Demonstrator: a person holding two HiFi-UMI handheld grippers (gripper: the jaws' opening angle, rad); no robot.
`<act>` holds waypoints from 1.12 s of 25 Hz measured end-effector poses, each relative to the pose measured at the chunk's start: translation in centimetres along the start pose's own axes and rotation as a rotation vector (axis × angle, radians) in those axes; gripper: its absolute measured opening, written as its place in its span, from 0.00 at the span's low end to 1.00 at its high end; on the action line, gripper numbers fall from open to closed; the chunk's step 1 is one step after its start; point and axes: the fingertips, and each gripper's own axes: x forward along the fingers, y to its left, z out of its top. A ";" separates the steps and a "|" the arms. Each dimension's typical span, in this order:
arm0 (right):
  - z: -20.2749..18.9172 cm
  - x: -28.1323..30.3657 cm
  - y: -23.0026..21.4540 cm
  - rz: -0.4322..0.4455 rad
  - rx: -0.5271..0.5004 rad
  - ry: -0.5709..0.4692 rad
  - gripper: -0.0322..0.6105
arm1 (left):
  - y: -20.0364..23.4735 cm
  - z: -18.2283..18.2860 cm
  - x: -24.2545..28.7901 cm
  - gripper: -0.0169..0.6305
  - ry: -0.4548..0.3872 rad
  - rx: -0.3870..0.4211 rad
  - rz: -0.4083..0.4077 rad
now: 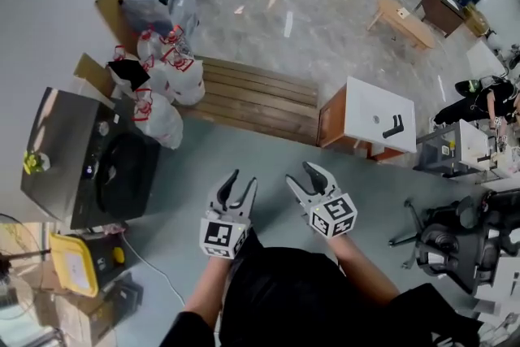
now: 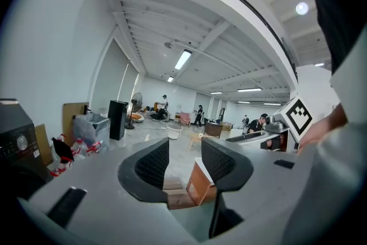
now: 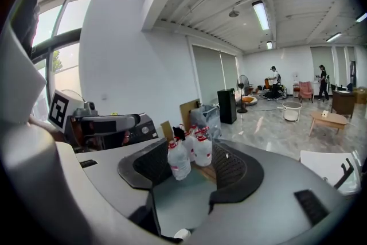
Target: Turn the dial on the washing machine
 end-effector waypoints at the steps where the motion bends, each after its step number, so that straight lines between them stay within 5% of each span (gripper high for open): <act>1: 0.4 1.1 0.3 -0.001 -0.003 0.004 0.38 | 1.1 0.3 0.1 0.26 0.000 -0.003 -0.001; 18: 4.5 14.1 4.8 0.043 -0.046 0.049 0.38 | 16.1 4.2 -1.5 0.26 -0.079 -0.030 0.107; 28: 6.6 24.5 9.2 0.255 -0.108 0.066 0.38 | 23.0 4.3 -3.3 0.26 -0.093 -0.070 0.305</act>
